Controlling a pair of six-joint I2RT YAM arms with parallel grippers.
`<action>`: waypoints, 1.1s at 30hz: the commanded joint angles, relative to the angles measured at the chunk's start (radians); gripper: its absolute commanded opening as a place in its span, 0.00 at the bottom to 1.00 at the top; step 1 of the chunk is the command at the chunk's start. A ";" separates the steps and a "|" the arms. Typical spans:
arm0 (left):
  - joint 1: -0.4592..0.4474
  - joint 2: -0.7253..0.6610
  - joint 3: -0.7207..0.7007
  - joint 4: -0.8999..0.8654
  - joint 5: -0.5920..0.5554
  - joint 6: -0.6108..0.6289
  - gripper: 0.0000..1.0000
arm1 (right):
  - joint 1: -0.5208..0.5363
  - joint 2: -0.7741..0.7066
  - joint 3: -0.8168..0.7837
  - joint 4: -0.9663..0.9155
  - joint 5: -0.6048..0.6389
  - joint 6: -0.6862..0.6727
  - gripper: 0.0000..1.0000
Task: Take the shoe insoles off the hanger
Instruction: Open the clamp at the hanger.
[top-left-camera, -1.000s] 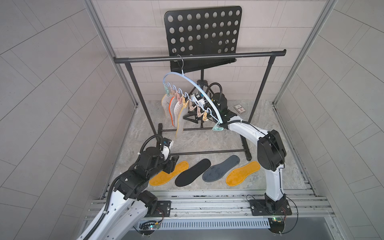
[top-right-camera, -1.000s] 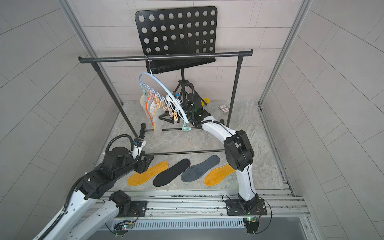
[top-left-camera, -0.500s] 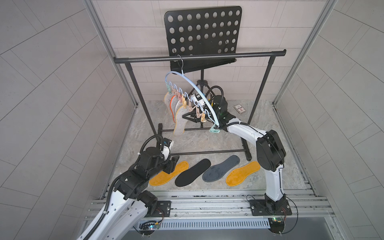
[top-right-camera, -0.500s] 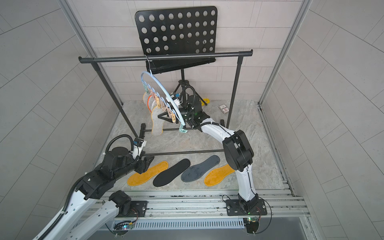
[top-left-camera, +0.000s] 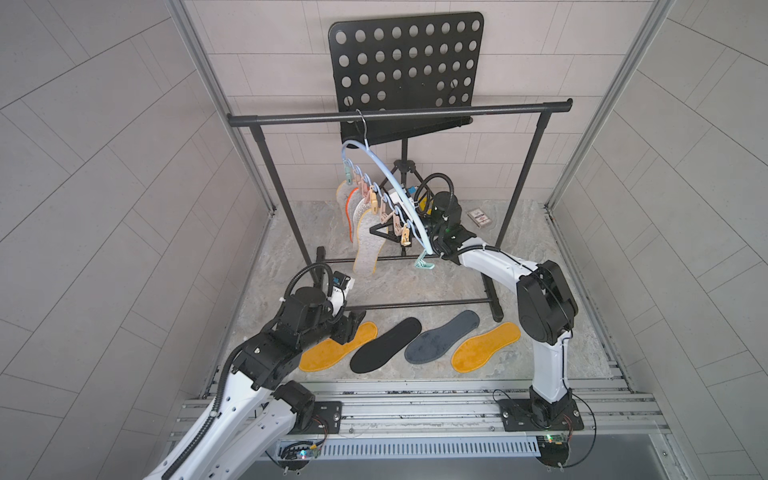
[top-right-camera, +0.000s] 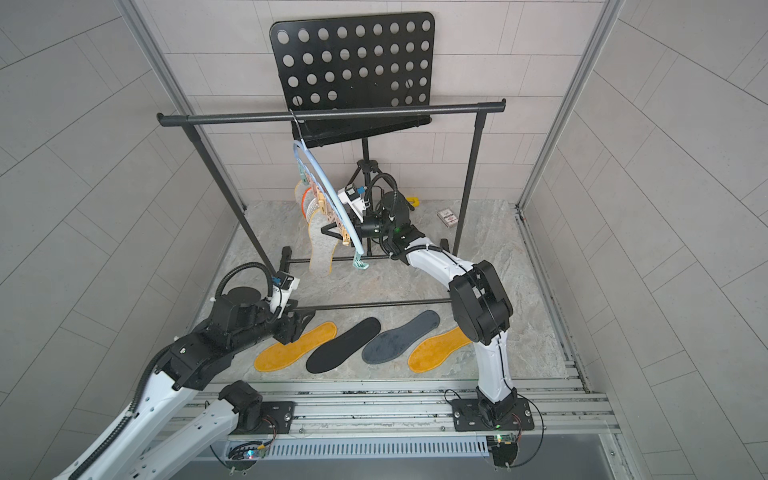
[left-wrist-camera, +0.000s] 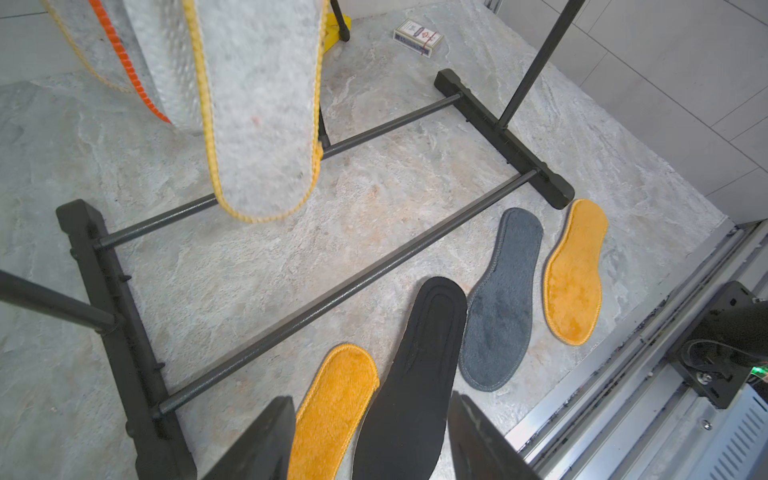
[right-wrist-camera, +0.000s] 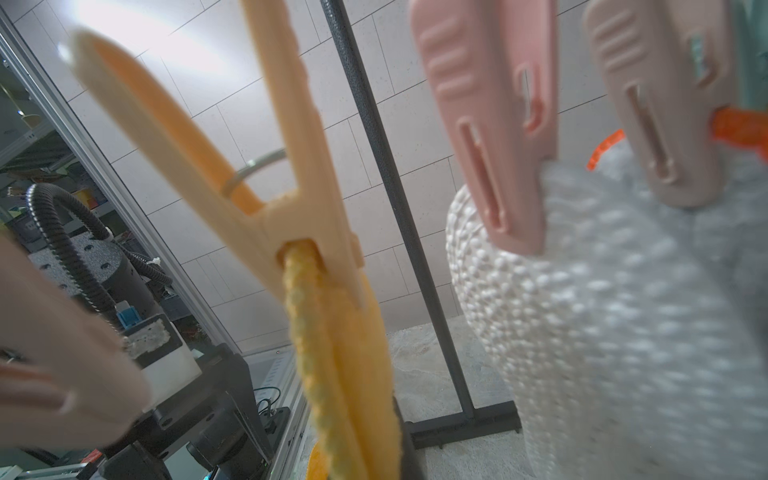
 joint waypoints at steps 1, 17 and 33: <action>0.012 0.073 0.108 0.097 0.034 0.003 0.69 | -0.015 -0.067 0.005 -0.053 -0.052 -0.057 0.02; 0.264 0.522 0.534 0.284 0.377 0.058 0.70 | -0.028 -0.147 0.093 -0.720 -0.130 -0.554 0.03; 0.273 0.636 0.676 0.382 0.622 0.038 0.71 | -0.020 -0.158 0.086 -0.771 -0.143 -0.574 0.03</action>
